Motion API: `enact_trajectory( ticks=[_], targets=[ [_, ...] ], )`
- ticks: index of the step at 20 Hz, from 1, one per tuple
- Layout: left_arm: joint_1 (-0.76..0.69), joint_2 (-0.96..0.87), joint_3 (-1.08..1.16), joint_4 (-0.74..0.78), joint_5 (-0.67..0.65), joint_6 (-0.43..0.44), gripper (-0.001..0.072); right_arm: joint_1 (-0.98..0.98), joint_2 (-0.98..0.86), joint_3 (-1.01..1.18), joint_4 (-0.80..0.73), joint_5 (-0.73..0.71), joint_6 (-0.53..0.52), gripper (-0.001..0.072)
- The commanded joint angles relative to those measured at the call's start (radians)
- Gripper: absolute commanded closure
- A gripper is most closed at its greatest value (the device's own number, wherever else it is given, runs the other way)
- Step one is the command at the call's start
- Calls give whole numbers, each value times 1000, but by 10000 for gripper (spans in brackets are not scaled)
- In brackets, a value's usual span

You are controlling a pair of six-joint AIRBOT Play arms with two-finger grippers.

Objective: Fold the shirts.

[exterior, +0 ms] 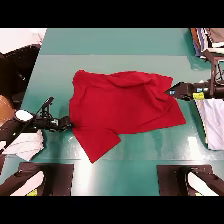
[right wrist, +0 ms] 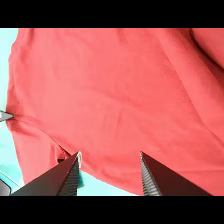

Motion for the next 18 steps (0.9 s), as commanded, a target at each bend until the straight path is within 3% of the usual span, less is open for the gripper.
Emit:
enact_trajectory(
  ticks=[1, 5, 8, 12, 18],
  targets=[
    [0, 4, 35, 35, -44, 11, 686, -32, 1, -1, -39, 39, 1, 283],
    [0, 4, 193, 201, -140, -38, 685, -248, 49, -163, -221, 103, 47, 282],
    [0, 4, 273, 193, -147, -38, 685, -468, 85, -355, -349, 93, 79, 280],
    [0, 3, 305, 191, -137, -37, 685, -624, 23, -511, -267, 55, 42, 280],
    [0, 3, 305, 193, -143, -37, 684, -470, -103, -547, -75, -172, 25, 281]
  ],
)
